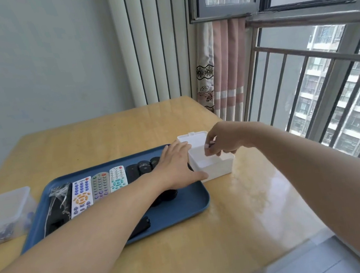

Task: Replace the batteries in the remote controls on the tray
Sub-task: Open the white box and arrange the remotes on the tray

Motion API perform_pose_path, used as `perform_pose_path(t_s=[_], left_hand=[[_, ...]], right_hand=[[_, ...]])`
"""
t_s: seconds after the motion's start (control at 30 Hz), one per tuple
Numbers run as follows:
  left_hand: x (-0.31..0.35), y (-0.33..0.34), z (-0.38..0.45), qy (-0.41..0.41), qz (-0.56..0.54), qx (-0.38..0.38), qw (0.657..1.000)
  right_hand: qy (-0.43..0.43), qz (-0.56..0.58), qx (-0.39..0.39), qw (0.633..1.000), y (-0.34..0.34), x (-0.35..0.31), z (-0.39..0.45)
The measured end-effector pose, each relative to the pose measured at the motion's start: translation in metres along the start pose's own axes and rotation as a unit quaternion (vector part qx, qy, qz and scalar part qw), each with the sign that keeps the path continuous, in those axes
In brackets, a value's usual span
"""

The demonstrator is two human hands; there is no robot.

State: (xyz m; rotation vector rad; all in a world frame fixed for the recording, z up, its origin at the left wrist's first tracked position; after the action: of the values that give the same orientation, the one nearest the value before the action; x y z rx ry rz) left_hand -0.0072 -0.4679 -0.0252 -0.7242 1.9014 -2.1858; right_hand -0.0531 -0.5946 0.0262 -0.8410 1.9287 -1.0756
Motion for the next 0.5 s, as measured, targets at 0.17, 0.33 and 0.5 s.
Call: perform_pose_path(t_s=[0.17,0.33,0.5], left_hand=[[-0.001,0.002,0.0,-0.02,-0.036,0.005,0.999],[0.003,-0.008,-0.015,0.03,-0.01,0.025,0.999],[-0.027,-0.042,-0.044,0.009,-0.008,0.09,0.996]], right_hand=[[0.064,-0.261,0.01,0.963,0.036,-0.033,0.013],[0.099,-0.249,0.007,0.963,0.044,-0.037,0.015],[0.115,-0.147,0.004,0.982,0.031,-0.026,0.013]])
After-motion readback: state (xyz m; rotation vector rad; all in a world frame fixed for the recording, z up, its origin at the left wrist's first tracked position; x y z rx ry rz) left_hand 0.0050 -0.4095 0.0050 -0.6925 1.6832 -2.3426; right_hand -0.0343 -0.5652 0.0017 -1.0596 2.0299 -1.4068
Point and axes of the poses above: each hand's wrist, its own z-axis towards the middle knuckle, its own y-axis out of the palm, x = y × z, the point moved 8 cm from there along z, towards the middle knuckle, and after that the axes turned 13 degrees about y, right-handed, at the moved point
